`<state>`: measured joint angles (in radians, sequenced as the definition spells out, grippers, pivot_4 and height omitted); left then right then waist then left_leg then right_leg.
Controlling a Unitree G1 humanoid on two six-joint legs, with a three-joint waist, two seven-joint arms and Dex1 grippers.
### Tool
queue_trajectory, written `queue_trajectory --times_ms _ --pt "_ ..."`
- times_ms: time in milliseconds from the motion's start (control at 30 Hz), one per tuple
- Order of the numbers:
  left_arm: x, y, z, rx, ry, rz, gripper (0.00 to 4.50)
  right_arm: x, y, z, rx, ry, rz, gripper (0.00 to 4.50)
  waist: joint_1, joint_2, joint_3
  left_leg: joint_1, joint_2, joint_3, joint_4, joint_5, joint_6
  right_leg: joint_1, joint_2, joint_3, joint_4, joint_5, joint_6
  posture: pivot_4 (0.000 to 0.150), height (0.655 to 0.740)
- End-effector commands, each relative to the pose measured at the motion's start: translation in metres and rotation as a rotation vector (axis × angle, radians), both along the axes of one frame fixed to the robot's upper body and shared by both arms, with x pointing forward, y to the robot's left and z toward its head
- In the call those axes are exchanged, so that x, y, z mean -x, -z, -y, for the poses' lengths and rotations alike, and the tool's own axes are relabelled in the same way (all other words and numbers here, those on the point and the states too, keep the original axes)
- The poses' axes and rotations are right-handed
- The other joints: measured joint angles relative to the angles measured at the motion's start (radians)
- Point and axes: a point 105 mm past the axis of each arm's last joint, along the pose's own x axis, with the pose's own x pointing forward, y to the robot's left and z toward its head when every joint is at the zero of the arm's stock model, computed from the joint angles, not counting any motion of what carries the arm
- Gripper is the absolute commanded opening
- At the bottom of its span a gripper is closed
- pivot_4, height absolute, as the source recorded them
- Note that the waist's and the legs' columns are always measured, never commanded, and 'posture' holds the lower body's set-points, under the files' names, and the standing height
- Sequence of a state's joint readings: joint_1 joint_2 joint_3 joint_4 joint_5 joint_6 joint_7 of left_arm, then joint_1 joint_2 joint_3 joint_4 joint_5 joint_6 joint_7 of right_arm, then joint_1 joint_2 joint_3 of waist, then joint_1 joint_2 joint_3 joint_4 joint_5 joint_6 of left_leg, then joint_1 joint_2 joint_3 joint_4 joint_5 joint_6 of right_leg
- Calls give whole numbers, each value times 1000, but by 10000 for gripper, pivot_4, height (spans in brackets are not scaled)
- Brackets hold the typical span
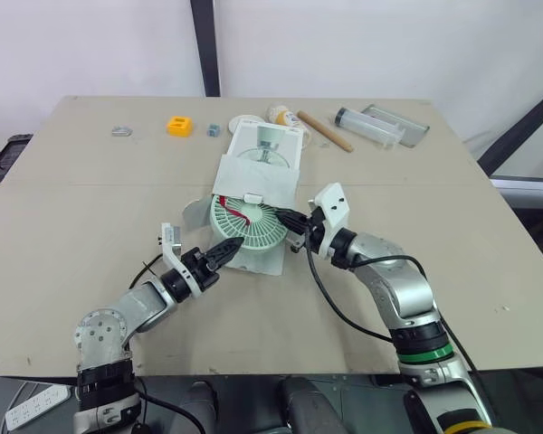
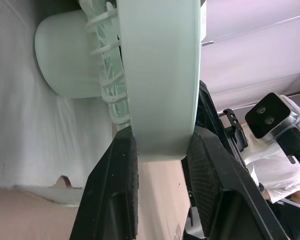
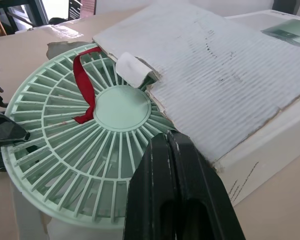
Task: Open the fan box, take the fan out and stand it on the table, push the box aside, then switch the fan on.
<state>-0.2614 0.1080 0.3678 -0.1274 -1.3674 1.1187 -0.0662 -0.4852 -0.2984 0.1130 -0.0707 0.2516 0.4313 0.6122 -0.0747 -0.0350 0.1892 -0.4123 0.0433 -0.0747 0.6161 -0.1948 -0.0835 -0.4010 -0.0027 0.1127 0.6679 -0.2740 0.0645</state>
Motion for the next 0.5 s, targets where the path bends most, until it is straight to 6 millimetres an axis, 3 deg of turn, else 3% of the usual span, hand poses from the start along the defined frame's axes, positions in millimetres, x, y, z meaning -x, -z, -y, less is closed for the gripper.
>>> queue_trajectory --times_ms 33,200,333,500 --pt "0 6 -3 -27 -33 -31 9468 13 -24 -7 -27 -77 86 0 0 0 0 0 0 0 0 0 0 0 0 0 0 0 0 1500 7400" --pt "-1 6 0 -29 -26 -28 9468 21 -36 -12 -69 -130 106 0 0 0 0 0 0 0 0 0 0 0 0 0 0 0 0 1500 7400" --pt "-1 7 1 -33 -24 -25 9468 6 -42 -2 -90 -39 108 0 1 0 0 0 0 0 1 0 0 0 0 0 0 1 0 1500 7400" --pt "-1 7 1 -40 -19 -18 9468 -13 -35 9 -46 48 95 0 1 0 0 0 0 0 1 0 0 0 0 0 0 4 -3 1500 7400"
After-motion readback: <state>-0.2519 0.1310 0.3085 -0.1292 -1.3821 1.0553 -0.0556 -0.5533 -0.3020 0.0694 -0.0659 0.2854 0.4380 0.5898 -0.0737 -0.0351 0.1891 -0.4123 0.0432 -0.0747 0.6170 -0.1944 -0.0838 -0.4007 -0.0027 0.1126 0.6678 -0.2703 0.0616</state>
